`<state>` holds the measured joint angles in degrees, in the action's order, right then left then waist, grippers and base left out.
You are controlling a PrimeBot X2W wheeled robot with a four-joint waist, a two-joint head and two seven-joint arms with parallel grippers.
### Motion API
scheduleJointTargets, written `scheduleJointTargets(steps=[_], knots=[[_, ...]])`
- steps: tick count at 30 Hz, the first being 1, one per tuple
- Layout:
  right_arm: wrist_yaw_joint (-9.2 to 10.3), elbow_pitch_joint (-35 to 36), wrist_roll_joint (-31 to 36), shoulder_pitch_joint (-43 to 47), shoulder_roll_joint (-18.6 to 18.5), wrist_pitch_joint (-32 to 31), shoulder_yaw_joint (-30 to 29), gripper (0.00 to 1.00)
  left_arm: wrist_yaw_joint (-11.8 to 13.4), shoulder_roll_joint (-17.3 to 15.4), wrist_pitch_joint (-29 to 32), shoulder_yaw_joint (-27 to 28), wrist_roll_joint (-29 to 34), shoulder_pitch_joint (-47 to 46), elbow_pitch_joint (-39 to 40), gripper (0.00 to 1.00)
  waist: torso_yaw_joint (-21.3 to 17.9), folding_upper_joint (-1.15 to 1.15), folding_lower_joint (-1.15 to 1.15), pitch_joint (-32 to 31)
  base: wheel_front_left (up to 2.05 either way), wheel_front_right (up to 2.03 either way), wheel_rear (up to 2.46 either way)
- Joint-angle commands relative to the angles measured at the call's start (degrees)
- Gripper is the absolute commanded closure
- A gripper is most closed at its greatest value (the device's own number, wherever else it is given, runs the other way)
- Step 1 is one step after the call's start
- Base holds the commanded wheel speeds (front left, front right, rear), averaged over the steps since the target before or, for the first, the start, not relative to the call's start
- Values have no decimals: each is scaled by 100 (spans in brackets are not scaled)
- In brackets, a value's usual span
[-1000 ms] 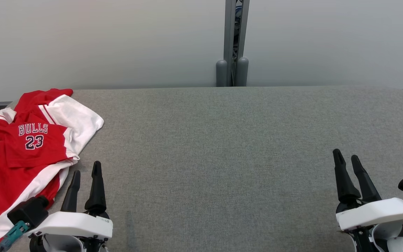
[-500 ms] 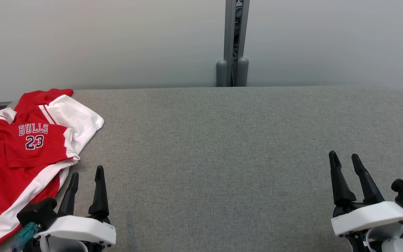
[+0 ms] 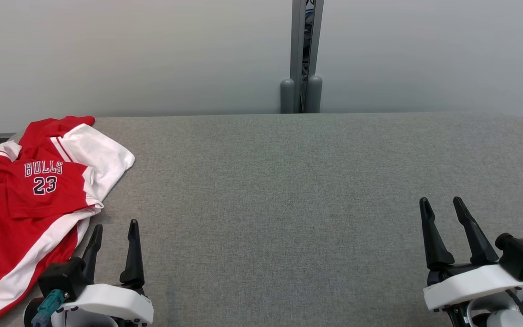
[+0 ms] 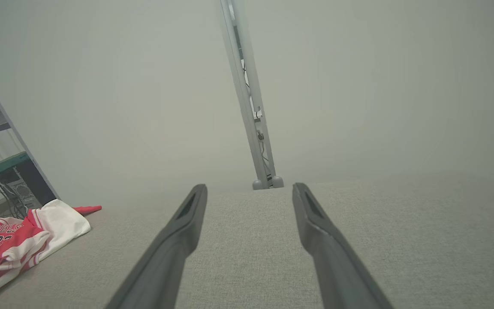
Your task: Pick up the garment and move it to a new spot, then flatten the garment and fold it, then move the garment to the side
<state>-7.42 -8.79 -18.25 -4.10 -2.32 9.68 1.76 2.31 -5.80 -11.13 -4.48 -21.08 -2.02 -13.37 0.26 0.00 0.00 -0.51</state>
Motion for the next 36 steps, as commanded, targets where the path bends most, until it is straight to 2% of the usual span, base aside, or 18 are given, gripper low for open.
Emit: scheduleJointTargets(steps=[1,36], knots=[[-8,65,131,11,-54,74,1,0,37,-49,-36,-4,121,-54,30,0,-1,0,0,-2,0,0,0],[-11,-379,1453,96,-77,530,29,0,233,-59,-379,-101,1260,100,-61,0,8,0,0,-71,0,0,0]])
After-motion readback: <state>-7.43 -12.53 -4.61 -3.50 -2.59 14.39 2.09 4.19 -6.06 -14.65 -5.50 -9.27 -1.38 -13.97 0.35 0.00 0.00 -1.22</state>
